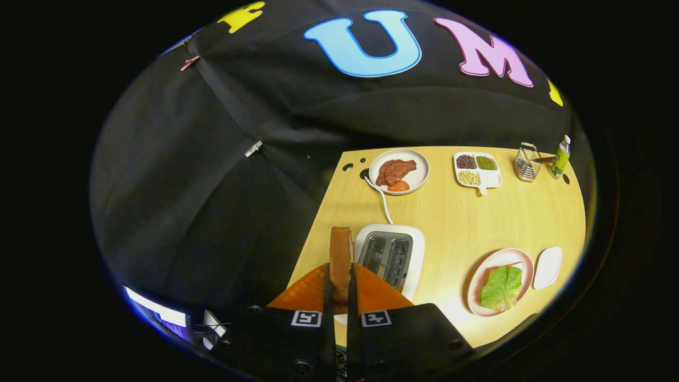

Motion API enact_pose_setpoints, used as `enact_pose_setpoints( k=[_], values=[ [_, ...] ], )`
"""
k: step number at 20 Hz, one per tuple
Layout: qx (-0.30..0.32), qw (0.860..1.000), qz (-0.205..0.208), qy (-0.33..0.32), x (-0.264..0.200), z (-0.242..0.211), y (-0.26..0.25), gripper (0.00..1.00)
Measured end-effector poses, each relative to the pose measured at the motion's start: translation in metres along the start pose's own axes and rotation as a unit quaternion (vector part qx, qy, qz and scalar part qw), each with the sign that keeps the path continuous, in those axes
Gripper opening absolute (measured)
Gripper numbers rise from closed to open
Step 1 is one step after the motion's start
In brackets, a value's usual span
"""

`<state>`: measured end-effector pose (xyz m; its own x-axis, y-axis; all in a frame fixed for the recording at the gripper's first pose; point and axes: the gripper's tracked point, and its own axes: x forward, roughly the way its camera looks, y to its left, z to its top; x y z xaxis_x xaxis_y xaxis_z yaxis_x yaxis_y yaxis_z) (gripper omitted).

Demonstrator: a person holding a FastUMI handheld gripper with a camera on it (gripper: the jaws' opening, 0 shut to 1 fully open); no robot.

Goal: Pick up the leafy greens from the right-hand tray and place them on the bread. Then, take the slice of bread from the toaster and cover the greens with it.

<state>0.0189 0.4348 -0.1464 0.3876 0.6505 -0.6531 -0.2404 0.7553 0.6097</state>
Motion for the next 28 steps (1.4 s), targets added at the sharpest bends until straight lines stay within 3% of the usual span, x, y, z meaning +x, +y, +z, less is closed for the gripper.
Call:
enact_pose_setpoints(
  k=[4, 7, 15, 23, 28],
  values=[
    [0.012, 0.999, -0.002, -0.032, -0.039, 0.008, -0.046, 0.13],
    [0.029, 0.998, -0.027, -0.04, -0.056, -0.001, -0.101, 0.12],
    [0.089, 0.993, -0.075, -0.013, -0.062, -0.044, -0.224, 0.13],
    [0.166, 0.986, -0.026, 0.019, -0.029, -0.085, -0.286, 0.12],
    [0.205, 0.978, -0.03, 0.029, -0.005, -0.103, -0.331, 0.13]
  ],
)
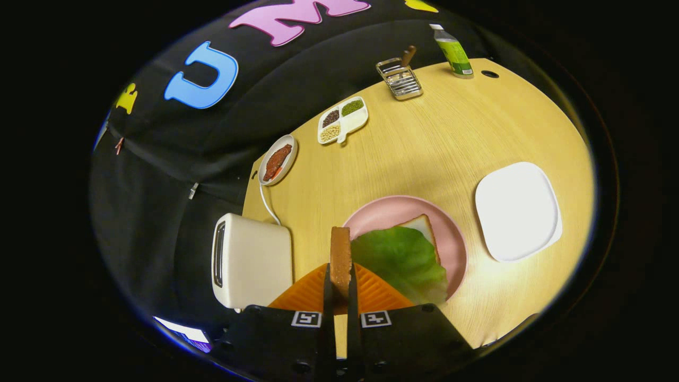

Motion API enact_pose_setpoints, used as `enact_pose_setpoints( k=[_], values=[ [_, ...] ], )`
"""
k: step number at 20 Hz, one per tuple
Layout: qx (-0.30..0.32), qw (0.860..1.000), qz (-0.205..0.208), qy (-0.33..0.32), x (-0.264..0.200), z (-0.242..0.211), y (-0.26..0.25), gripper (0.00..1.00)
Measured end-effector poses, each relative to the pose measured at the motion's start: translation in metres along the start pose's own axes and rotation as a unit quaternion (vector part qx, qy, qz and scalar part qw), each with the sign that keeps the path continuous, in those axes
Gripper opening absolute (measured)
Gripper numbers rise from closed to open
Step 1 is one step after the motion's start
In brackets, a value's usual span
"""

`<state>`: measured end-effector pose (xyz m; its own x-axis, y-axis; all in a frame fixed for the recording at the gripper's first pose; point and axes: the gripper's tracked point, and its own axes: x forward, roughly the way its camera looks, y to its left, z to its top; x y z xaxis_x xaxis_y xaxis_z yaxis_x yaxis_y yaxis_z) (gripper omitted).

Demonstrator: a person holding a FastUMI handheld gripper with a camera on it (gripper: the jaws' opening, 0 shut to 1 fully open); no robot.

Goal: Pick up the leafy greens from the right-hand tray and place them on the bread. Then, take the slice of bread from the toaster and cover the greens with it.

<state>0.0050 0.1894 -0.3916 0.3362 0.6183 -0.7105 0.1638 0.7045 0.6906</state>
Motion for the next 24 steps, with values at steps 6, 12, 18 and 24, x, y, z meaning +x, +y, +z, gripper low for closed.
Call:
enact_pose_setpoints(
  k=[6, 12, 18, 24],
  values=[
    [-0.003, 0.999, -0.042, 0.025, 0.025, -0.003, -0.06, 0.15],
    [-0.02, 0.997, -0.061, 0.029, 0.027, -0.001, -0.082, 0.33],
    [-0.043, 0.995, -0.083, 0.021, 0.026, -0.002, -0.096, 0.48],
    [-0.079, 0.991, -0.105, -0.004, 0.014, 0.004, -0.103, 0.51]
  ],
)
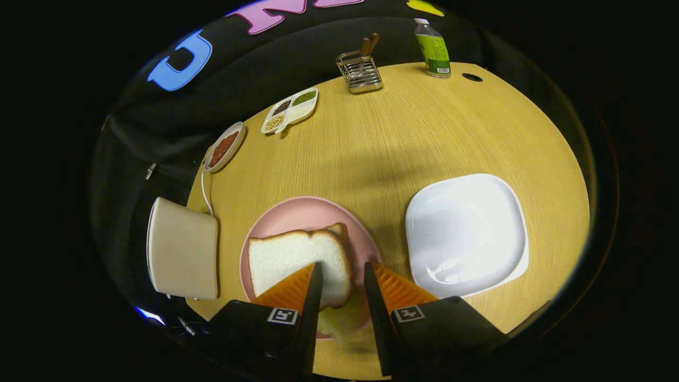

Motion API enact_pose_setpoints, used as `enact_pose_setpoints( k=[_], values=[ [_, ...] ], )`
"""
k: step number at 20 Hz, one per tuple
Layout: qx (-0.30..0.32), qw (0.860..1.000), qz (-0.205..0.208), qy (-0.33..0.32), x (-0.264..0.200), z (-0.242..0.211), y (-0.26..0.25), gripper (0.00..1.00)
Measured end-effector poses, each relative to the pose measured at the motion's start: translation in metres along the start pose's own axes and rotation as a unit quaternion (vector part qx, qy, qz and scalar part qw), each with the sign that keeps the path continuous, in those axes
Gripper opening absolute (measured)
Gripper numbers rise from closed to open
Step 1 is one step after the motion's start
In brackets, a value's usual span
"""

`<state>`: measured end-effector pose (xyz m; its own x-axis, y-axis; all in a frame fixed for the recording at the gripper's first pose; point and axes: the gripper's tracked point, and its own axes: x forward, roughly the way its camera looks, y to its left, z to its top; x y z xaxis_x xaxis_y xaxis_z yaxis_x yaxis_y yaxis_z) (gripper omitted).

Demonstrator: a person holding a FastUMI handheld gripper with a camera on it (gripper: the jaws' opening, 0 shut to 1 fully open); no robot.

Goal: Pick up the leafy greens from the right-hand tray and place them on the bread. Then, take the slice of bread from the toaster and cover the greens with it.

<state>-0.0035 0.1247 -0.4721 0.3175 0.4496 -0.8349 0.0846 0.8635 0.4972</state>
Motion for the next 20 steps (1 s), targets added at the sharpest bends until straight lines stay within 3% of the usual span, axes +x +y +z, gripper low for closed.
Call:
enact_pose_setpoints(
  k=[2, 4, 5, 8, 10, 12, 15, 20],
  values=[
    [-0.006, 1.0, 0.0, -0.011, -0.005, 0.002, 0.001, 0.54],
    [-0.008, 1.0, -0.004, -0.026, -0.012, 0.005, 0.0, 0.68],
    [-0.01, 0.999, -0.009, -0.035, -0.018, 0.008, -0.004, 0.8],
    [-0.007, 0.997, -0.012, -0.074, -0.037, 0.022, -0.007, 0.83],
    [-0.023, 0.994, -0.024, -0.105, -0.053, 0.034, -0.012, 0.94],
    [-0.05, 0.988, -0.039, -0.138, -0.073, 0.046, -0.014, 0.95],
    [-0.095, 0.972, -0.055, -0.206, -0.11, 0.069, -0.003, 0.98],
    [-0.148, 0.932, -0.068, -0.324, -0.189, 0.114, 0.037, 0.98]
  ],
)
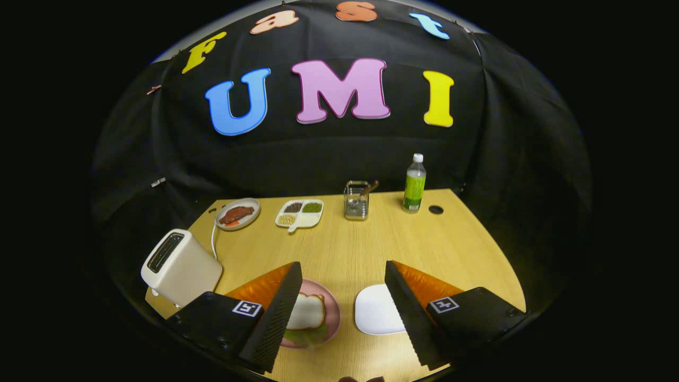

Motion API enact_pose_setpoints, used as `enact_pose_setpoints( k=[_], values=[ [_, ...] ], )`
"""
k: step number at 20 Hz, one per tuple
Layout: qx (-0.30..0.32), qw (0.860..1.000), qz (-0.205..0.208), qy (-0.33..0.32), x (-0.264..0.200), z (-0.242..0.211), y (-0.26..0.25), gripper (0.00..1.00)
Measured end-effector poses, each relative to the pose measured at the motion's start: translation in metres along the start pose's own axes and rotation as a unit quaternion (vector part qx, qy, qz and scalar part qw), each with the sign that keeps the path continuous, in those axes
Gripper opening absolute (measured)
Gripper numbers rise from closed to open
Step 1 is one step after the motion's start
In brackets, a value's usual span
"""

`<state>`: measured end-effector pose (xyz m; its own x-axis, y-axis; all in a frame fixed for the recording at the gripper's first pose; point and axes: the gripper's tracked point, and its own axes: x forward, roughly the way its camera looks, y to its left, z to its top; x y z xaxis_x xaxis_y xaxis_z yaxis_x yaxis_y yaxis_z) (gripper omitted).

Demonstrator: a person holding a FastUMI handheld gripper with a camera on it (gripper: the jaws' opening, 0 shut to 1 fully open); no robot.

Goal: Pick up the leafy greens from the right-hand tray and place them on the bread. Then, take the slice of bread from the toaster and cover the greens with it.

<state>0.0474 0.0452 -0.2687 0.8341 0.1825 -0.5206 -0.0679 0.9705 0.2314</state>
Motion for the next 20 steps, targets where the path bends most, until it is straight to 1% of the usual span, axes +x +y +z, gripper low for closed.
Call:
enact_pose_setpoints(
  k=[4, 6, 8, 11, 13, 15, 20],
  values=[
    [-0.024, 0.996, 0.0, -0.08, -0.034, 0.073, 0.015, 0.98],
    [-0.024, 0.993, 0.009, -0.111, -0.053, 0.1, 0.026, 0.98],
    [-0.031, 0.991, 0.016, -0.13, -0.068, 0.117, 0.032, 0.98],
    [-0.062, 0.987, 0.002, -0.151, -0.084, 0.126, 0.031, 0.98],
    [-0.082, 0.984, -0.011, -0.16, -0.093, 0.122, 0.029, 0.96],
    [-0.081, 0.984, -0.011, -0.158, -0.097, 0.116, 0.035, 0.95],
    [-0.075, 0.986, -0.008, -0.147, -0.096, 0.107, 0.035, 0.95]
  ],
)
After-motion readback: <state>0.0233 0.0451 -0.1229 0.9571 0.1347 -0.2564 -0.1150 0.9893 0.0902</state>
